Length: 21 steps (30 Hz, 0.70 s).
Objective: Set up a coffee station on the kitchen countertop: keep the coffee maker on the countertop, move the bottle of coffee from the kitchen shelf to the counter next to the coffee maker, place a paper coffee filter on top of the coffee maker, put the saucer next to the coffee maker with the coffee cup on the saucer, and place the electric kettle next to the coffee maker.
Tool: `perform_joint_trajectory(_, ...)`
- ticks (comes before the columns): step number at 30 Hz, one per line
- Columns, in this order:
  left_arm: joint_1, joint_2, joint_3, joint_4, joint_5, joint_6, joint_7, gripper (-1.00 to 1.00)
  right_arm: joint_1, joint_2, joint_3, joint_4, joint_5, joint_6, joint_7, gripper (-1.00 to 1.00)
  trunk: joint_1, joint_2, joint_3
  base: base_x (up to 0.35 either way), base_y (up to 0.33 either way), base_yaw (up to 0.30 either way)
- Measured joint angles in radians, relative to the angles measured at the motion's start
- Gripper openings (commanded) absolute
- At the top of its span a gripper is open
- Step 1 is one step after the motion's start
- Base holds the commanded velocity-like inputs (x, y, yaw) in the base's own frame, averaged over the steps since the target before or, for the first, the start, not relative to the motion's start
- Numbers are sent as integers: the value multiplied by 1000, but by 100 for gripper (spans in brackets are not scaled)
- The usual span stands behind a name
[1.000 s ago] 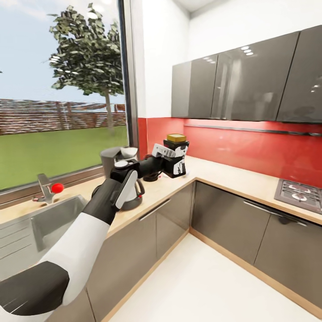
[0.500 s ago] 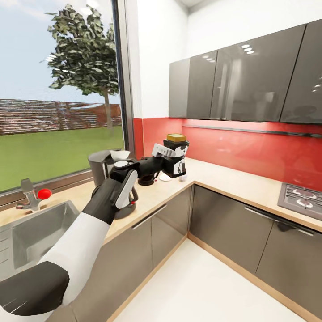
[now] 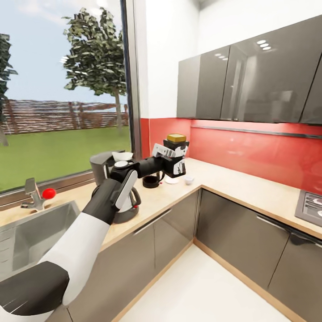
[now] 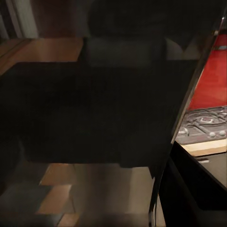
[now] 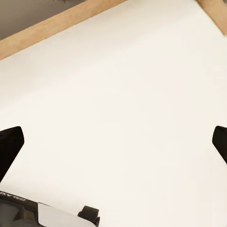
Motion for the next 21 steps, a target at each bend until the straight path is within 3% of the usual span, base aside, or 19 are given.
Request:
perform_joint_trajectory(5, 0, 0, 0, 0, -1, 0, 0, -100, 0, 0, 0, 0, 0, 0, 0, 100, 0, 0, 0, 213, -187, 53)
perform_joint_trajectory(16, 0, 0, 1, 0, -1, 0, 0, -100, 0, 6, 0, 0, 0, 0, -1, 100, 0, 0, 0, 21, -31, 247)
perform_joint_trajectory(21, 0, 0, 0, 0, 0, 0, 0, -100, 0, 6, 0, 0, 0, 0, -1, 100, 0, 0, 0, 62, -261, 37)
